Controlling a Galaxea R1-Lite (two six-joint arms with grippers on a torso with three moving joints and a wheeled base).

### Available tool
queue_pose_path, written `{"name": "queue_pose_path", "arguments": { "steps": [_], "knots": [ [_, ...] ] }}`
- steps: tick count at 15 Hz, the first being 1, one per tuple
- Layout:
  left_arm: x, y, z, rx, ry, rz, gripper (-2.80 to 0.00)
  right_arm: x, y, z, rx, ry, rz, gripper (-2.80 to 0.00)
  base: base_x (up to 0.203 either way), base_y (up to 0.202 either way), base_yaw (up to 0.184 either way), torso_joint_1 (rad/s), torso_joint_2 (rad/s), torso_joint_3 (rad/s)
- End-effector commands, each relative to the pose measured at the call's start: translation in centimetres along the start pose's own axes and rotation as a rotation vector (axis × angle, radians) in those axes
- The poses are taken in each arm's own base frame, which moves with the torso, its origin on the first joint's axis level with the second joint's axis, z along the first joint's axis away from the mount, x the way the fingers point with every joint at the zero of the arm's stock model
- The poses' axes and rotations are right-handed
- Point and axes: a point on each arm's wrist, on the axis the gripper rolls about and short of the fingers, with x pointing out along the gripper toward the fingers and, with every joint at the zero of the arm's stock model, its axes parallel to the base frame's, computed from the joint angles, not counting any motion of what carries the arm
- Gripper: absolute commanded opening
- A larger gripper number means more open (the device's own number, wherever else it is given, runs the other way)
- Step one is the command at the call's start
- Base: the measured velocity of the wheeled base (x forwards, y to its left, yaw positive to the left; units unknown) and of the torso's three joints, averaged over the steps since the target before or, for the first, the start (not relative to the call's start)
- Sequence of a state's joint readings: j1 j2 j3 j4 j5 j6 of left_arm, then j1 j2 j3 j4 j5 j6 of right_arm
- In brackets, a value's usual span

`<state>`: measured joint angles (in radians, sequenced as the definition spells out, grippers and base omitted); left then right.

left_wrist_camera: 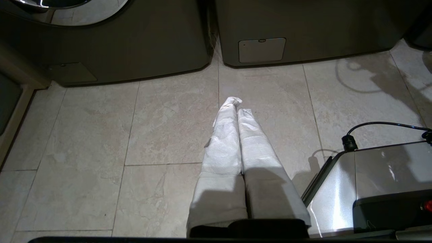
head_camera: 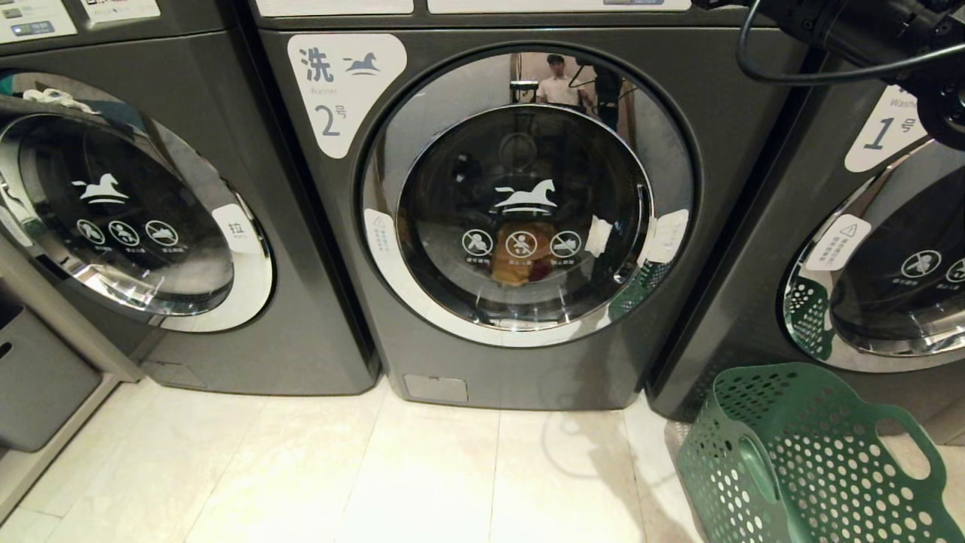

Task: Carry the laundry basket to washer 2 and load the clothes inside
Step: Press the washing machine door tightly with the right hand, then press the washing machine switch

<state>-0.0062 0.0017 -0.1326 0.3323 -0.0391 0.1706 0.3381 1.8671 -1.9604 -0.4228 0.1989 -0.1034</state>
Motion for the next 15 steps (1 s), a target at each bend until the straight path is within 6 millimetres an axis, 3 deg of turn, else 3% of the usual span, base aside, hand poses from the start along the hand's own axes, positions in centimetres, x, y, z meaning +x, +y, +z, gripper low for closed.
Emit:
{"name": "queue_pose_path", "arguments": {
  "steps": [1,10,15],
  "knots": [
    [0.0,0.0,0.0,0.001,0.001,-0.001,-2.8,-0.2,0.0,0.5,-0.003,-0.009,-0.001,-2.8,0.0,0.0,0.0,0.0,0.0,0.0],
    [0.0,0.0,0.0,0.001,0.001,-0.001,-2.8,-0.7,0.1,1.1,0.004,0.022,0.005,-2.8,0.0,0.0,0.0,0.0,0.0,0.0],
    [0.0,0.0,0.0,-0.003,-0.001,0.0,-2.8,-4.7,0.5,4.8,0.044,0.25,0.022,-2.8,0.0,0.0,0.0,0.0,0.0,0.0]
  ]
}}
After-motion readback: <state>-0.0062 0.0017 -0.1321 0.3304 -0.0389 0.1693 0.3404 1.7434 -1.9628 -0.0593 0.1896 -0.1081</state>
